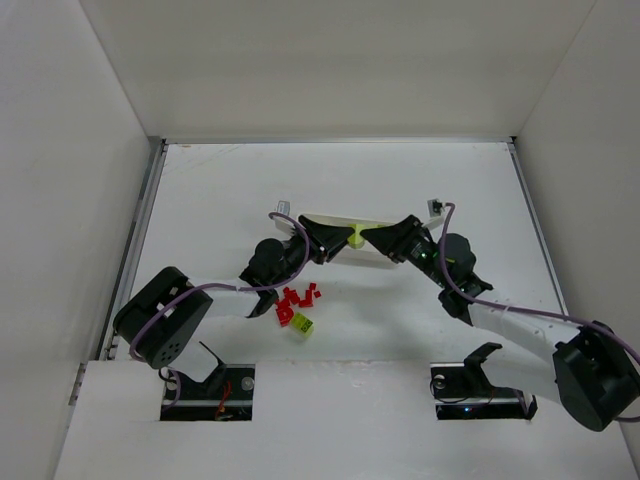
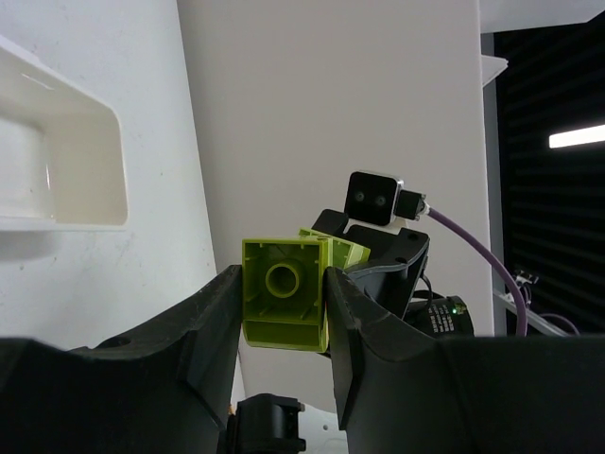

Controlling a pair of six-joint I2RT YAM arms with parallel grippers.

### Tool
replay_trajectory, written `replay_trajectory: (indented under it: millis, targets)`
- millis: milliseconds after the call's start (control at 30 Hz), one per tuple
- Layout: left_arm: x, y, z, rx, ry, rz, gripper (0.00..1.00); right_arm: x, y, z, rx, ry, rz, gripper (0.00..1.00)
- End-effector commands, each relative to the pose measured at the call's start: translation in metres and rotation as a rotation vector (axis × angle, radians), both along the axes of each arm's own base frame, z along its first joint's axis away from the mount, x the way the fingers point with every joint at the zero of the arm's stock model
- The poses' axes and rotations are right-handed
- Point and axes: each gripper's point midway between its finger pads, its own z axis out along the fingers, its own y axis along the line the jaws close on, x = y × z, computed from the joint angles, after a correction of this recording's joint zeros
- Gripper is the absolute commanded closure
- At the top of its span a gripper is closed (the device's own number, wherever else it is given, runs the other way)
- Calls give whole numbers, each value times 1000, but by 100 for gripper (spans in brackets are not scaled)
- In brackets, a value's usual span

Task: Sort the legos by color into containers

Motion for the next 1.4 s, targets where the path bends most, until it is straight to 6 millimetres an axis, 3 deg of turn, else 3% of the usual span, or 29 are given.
replay_trajectory:
  millis: [0,333,767,1233,1367]
  targets:
    - [-34,-5,83,-208,-229,-107,85,-18,14,21,47,-50,91,56]
    - [-38,-7,89,-218,-247,-115,85,-20,12,29,56,-62,87,51]
    - [-43,-7,97,-233,-265,-120,84,-19,11,25,44,-57,77,51]
    - [-39,0,92,-231,-253,-96,85,-21,5,27,43,-62,66,51]
    - [-40,-1,94,-235,-255,-103,85,-22,6,29,52,-68,73,56]
